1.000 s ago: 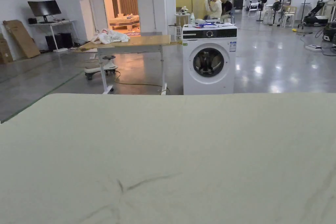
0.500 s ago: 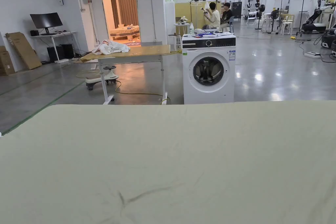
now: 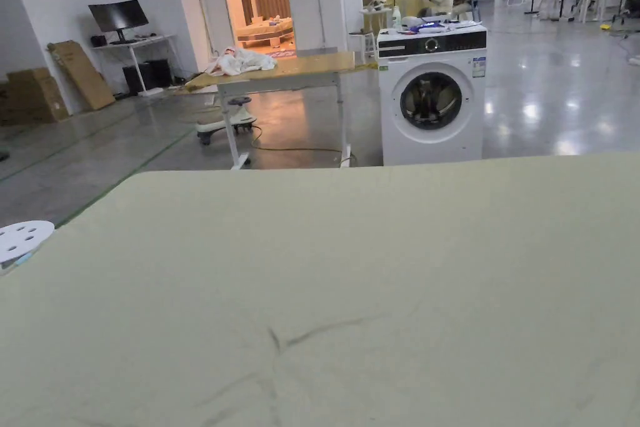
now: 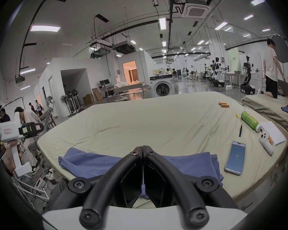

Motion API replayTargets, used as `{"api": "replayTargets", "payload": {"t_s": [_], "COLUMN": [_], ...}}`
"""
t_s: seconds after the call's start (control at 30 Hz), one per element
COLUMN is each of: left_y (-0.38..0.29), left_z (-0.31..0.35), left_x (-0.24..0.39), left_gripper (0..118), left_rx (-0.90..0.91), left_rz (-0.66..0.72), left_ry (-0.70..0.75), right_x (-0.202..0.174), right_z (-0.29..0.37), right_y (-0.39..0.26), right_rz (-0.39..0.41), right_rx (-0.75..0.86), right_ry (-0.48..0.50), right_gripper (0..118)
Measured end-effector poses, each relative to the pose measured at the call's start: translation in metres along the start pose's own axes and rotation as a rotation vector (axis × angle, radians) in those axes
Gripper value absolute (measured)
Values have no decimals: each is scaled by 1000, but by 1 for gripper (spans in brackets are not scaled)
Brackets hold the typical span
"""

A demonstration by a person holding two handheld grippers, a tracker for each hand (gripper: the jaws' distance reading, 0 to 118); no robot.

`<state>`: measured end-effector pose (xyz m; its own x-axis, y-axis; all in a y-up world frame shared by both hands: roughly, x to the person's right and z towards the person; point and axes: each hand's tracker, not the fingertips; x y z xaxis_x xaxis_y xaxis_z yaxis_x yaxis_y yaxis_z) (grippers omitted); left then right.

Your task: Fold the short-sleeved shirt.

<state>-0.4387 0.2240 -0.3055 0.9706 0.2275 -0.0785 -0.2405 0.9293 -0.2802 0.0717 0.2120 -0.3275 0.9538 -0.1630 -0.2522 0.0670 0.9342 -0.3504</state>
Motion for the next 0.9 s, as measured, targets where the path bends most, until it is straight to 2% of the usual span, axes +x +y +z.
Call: {"api": "replayTargets", "payload": {"t_s": [0.03, 0.1, 0.13, 0.2, 0.23, 0.33, 0.4, 0.47, 0.53, 0.6, 0.73, 0.8, 0.83, 0.9], "left_y": [-5, -19, -26, -47, -56, -77, -94, -109, -118, -126, -138, -136, -135, -122], "left_z": [-8, -30, -40, -58, -67, -95, -118, -139, -142, -150, -156, -151, -148, -137], "left_x": [-11, -39, -49, -69, -79, -94, -110, -123, -127, -127, -117, -111, -111, -115], "left_gripper": [30, 74, 81, 82, 82, 82, 81, 77, 59, 35, 20, 7, 4, 1], "left_rx": [-34, -143, -196, -251, -279, -305, -325, -382, -290, -324, -367, -334, -310, -239], "left_rz": [30, 129, 184, 305, 357, 394, 477, 613, 726, 884, 886, 972, 995, 949], "left_ry": [-22, -85, -86, -65, -78, -91, -118, -137, -199, -229, -211, -229, -220, -132], "right_x": [3, 4, 5, 2, 3, 10, 12, 13, 14, 17, 20, 20, 21, 23], "right_z": [0, 1, 1, 1, 0, -1, -2, -2, 0, 3, 3, 4, 5, 6], "right_y": [-3, -8, -9, -10, -11, -13, -11, -9, -8, -9, -12, -12, -12, -12], "right_rz": [-3, -12, -16, -28, -60, -179, -186, -183, -182, -201, -222, -212, -212, -219], "right_rx": [-10, -25, -32, -39, -47, -40, -38, -35, -29, -26, -43, -51, -51, -53], "right_ry": [4, 8, 12, 15, 22, 72, 63, 47, 40, 39, 30, 8, 7, 4], "right_gripper": [0, 0, 0, 0, 0, 0, 0, 0, 0, 0, 0, 0, 0, 0]}}
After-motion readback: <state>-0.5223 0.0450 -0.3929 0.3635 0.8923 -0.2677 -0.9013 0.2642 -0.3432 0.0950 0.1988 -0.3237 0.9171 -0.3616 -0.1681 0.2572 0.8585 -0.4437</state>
